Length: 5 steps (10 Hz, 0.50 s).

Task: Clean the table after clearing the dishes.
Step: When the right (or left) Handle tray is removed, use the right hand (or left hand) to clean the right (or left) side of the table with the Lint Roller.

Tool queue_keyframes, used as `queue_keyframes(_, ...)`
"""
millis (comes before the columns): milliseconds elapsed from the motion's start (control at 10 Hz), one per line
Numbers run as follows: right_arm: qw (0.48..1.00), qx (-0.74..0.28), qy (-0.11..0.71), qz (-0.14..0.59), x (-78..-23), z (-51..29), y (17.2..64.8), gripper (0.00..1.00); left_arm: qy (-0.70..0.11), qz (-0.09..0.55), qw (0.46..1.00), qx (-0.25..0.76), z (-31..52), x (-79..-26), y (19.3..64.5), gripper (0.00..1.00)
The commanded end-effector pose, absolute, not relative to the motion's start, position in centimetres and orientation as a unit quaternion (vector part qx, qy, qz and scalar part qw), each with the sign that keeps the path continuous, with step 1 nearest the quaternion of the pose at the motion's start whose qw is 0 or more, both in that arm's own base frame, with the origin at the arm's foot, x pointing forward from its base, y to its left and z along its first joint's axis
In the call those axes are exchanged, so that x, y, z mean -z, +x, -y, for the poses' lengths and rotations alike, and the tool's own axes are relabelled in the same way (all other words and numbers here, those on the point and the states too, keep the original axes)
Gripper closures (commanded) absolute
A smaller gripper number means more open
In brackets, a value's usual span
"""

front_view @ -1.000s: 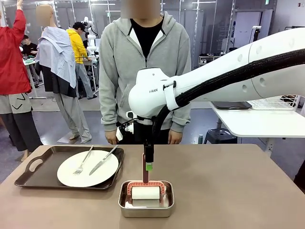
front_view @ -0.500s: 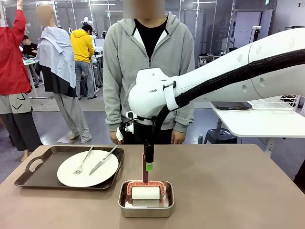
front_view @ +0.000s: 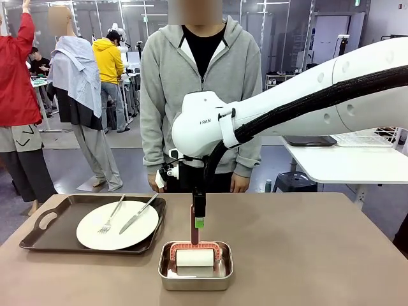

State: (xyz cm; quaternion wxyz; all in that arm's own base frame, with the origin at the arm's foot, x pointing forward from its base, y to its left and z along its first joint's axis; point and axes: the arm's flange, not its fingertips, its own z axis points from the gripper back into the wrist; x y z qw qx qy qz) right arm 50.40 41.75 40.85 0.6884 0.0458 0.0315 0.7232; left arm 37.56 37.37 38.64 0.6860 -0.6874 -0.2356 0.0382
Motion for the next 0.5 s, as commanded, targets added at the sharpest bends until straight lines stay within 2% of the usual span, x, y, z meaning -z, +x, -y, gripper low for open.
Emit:
queue_keyframes(0, 0.715, -0.690, 0.107, -0.035, -41.9, -40.0, 51.7, 0.00, -0.684, 0.232, 0.691, -0.042, -37.5, -38.7, 37.3, 0.00)
queue_keyframes(100, 0.725, -0.653, 0.216, -0.030, -43.0, -37.8, 52.5, 0.00, -0.684, 0.232, 0.691, -0.042, -37.5, -38.7, 37.3, 0.00)
queue_keyframes(400, 0.741, -0.517, 0.427, 0.036, -44.2, -28.0, 54.7, 0.00, -0.684, 0.232, 0.691, -0.042, -37.5, -38.7, 37.3, 0.00)
